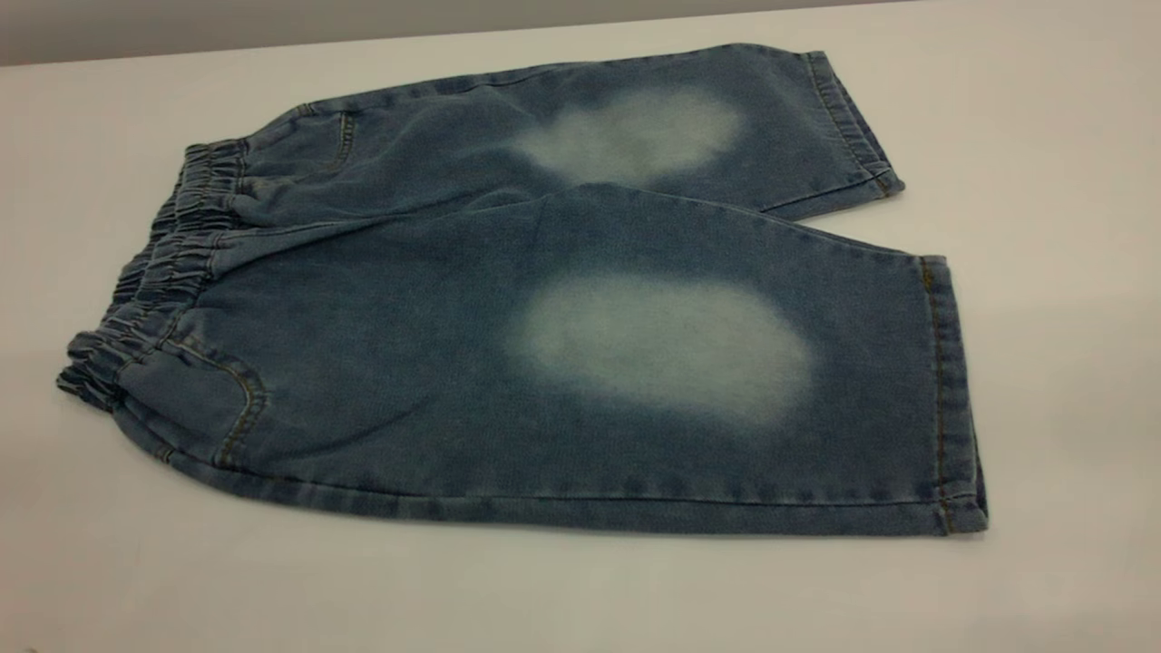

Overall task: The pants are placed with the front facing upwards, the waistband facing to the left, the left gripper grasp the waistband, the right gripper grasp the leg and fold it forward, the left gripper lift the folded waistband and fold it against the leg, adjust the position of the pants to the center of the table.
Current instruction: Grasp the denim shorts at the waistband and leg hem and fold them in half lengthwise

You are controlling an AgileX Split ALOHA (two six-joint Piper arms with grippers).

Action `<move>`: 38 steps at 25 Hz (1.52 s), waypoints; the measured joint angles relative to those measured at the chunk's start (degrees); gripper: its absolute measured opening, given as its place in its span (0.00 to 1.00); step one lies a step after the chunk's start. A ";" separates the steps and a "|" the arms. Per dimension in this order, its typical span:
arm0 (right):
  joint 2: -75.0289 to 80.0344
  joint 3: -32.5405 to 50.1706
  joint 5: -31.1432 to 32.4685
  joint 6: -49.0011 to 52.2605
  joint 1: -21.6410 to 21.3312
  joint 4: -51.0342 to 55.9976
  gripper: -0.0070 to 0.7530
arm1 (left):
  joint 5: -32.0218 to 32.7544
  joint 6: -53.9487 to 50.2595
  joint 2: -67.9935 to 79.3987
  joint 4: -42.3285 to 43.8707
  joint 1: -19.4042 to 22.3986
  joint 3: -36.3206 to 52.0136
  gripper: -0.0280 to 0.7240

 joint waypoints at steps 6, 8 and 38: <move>2.20 -0.81 0.72 -1.46 0.00 3.43 0.59 | -6.34 -4.36 3.47 3.48 -0.06 -2.80 0.63; 5.23 -1.15 0.13 -2.90 0.00 5.33 0.59 | -5.78 -4.63 7.43 3.48 -0.06 -4.41 0.63; 53.46 -1.64 -18.08 -19.30 0.00 28.71 0.59 | -26.58 1.65 80.05 -8.61 4.94 -7.47 0.61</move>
